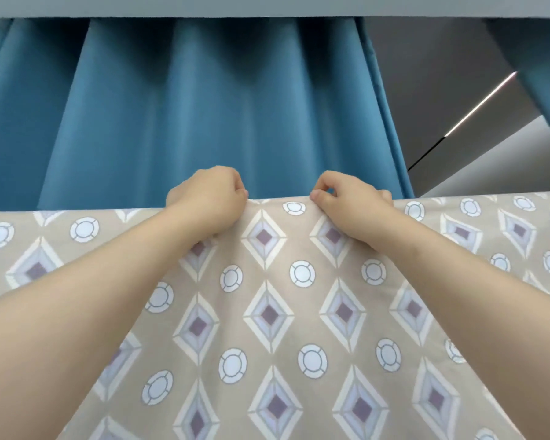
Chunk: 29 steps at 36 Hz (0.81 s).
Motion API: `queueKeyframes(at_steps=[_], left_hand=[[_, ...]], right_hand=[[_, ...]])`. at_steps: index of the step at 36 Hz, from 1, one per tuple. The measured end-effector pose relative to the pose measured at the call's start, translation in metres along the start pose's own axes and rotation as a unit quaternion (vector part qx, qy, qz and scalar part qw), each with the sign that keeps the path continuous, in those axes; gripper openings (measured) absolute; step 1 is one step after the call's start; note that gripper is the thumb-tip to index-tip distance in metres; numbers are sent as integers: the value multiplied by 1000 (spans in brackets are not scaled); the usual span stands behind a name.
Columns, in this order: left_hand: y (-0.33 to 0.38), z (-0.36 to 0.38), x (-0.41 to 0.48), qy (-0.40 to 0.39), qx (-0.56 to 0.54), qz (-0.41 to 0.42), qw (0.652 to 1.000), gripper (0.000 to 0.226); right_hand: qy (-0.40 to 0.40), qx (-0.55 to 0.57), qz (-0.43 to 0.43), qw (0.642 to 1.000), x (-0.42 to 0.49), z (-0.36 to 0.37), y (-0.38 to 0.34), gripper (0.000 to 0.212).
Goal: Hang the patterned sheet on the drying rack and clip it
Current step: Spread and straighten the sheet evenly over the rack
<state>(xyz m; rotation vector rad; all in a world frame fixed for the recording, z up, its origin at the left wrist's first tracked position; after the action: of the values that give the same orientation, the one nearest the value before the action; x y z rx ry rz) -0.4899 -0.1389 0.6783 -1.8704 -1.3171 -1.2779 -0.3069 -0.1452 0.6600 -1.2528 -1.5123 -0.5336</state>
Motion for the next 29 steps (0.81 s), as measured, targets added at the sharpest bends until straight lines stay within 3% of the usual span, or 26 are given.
queueKeyframes(at_steps=[6, 14, 23, 29], left_hand=[[12, -3, -10, -36, 33, 72, 996, 21], [10, -11, -25, -21, 24, 104, 994, 32], [3, -16, -21, -38, 11, 58, 998, 45], [4, -11, -31, 1, 48, 73, 996, 30]], right_hand=[[14, -24, 9, 1000, -10, -14, 5, 14], [-46, -50, -11, 998, -15, -12, -3, 21], [-21, -52, -19, 998, -10, -10, -5, 24], [-18, -57, -39, 997, -12, -8, 2, 24]])
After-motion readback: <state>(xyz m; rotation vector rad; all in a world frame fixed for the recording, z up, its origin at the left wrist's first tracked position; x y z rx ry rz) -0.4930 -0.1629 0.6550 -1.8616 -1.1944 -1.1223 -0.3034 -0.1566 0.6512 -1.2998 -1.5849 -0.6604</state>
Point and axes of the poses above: each hand's wrist, its own x-axis towards the middle knuckle, its own z-axis out of the palm, y = z × x, the point moved 4 cm from there along x, towards the middle knuckle, and after that the axes turned 3 degrees about z, right-handed, at the moved point
